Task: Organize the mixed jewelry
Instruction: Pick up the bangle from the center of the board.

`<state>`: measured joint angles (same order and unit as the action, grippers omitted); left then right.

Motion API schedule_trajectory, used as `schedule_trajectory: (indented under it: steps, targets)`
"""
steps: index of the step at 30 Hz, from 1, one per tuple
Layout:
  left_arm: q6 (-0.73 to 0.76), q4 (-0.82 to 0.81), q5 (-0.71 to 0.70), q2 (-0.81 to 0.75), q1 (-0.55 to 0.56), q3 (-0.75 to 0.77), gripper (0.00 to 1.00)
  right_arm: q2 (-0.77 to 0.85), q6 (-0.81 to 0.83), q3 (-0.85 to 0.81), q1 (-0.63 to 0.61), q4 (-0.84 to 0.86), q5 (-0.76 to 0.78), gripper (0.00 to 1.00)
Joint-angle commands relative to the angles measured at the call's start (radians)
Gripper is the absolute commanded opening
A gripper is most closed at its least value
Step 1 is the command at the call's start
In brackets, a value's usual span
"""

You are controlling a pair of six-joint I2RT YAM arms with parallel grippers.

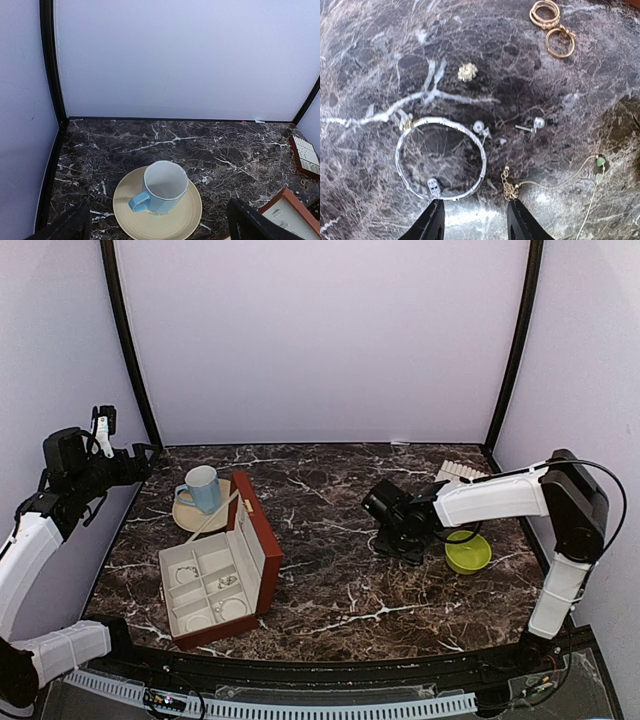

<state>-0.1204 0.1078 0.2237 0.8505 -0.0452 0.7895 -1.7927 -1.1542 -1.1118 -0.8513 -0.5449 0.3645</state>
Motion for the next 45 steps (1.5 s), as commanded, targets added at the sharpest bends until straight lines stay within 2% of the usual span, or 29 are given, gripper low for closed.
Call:
schedule_trajectory:
  steps: [1, 18, 29, 45]
  targets:
    - [-0.005, 0.007, -0.002, -0.012, 0.004, -0.007, 0.96, 0.002, -0.016, -0.001, 0.015, 0.029, 0.022, 0.43]
    - [-0.006, 0.009, 0.0, -0.008, 0.004, -0.006, 0.96, -0.066, -0.087, -0.039, 0.021, 0.021, 0.044, 0.41]
    - [-0.006, 0.01, 0.001, -0.008, 0.005, -0.006, 0.97, -0.105, -0.048, -0.056, 0.016, 0.053, -0.014, 0.38]
    - [-0.005, 0.012, -0.001, -0.013, 0.005, -0.006, 0.97, -0.132, -0.051, -0.067, -0.009, 0.027, -0.003, 0.31]
